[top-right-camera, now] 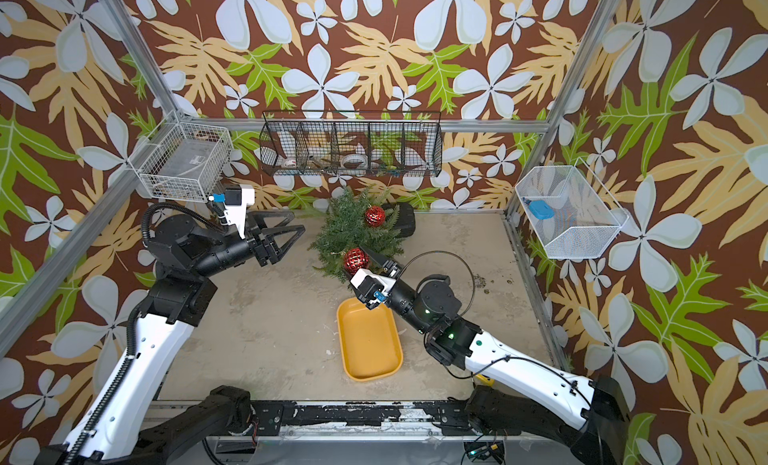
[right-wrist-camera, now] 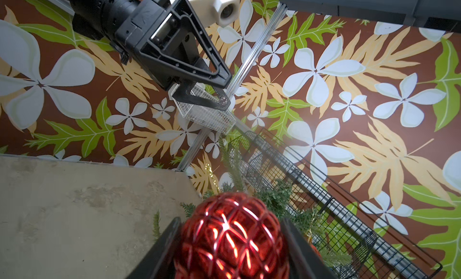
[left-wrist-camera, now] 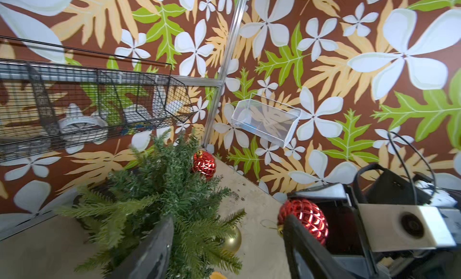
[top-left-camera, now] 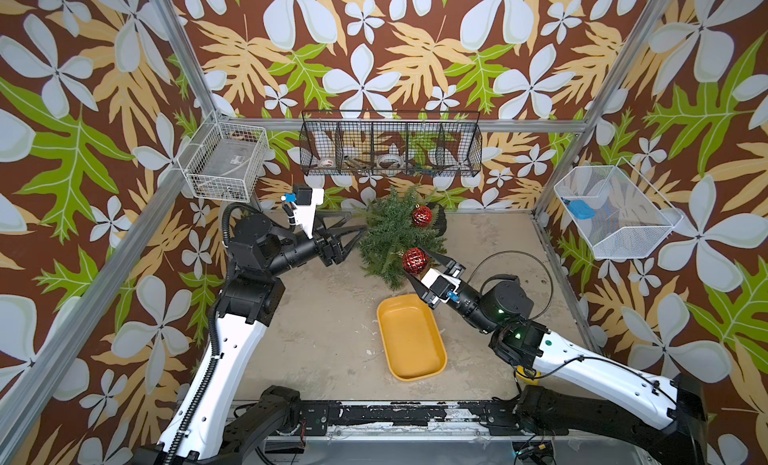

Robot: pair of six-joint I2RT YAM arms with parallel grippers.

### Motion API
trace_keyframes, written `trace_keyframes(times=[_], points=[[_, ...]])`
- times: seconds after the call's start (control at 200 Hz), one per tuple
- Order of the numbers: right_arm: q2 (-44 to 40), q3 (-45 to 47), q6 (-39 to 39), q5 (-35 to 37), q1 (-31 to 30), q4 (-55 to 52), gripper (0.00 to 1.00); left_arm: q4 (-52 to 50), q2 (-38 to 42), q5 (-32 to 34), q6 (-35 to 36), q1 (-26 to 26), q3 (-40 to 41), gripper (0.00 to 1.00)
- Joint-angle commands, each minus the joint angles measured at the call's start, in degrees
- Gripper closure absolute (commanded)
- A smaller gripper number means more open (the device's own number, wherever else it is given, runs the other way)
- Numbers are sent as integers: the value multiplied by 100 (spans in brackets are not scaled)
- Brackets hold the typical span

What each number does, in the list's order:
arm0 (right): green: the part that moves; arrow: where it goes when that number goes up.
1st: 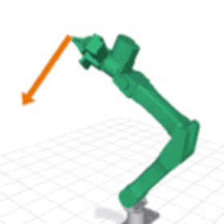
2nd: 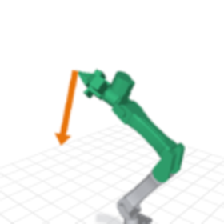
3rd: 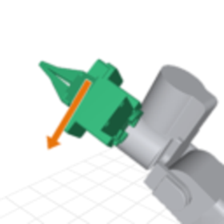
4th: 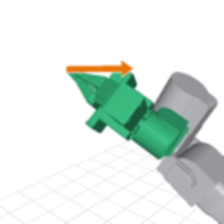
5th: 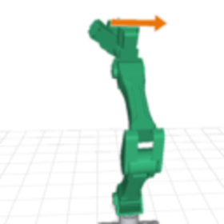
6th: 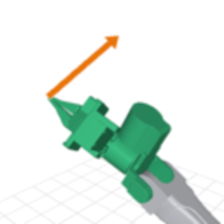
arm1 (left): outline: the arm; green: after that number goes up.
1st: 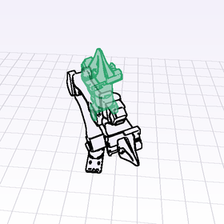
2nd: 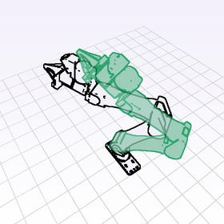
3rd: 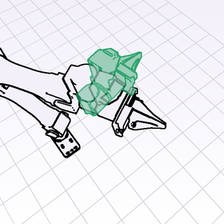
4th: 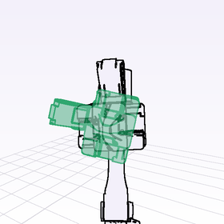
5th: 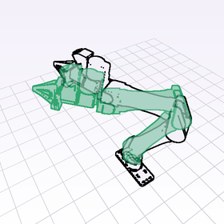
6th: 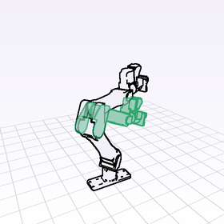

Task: Decorate the small christmas tree with ornaments
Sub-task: Hang an ornament on the christmas tree.

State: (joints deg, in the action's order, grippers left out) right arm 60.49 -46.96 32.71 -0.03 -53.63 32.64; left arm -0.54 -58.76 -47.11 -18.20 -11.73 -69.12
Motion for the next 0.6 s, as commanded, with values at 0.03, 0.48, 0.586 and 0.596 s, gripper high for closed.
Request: trace_keyframes(times=[0.03, 0.48, 0.586, 0.596], points=[[17, -76, 327, -23, 19, 353, 55, 1058, 116, -1123, -794, -20, 378, 40], [24, -120, 239, -458, 28, 320, 56, 1431, -132, -894, -1141, -1044, 592, 44], [-1, -119, 170, -471, 28, 314, 56, 1418, -155, -805, -1126, -1069, 606, 46], [1, -120, 167, -478, 28, 313, 56, 1410, -158, -796, -1118, -1069, 609, 46]])
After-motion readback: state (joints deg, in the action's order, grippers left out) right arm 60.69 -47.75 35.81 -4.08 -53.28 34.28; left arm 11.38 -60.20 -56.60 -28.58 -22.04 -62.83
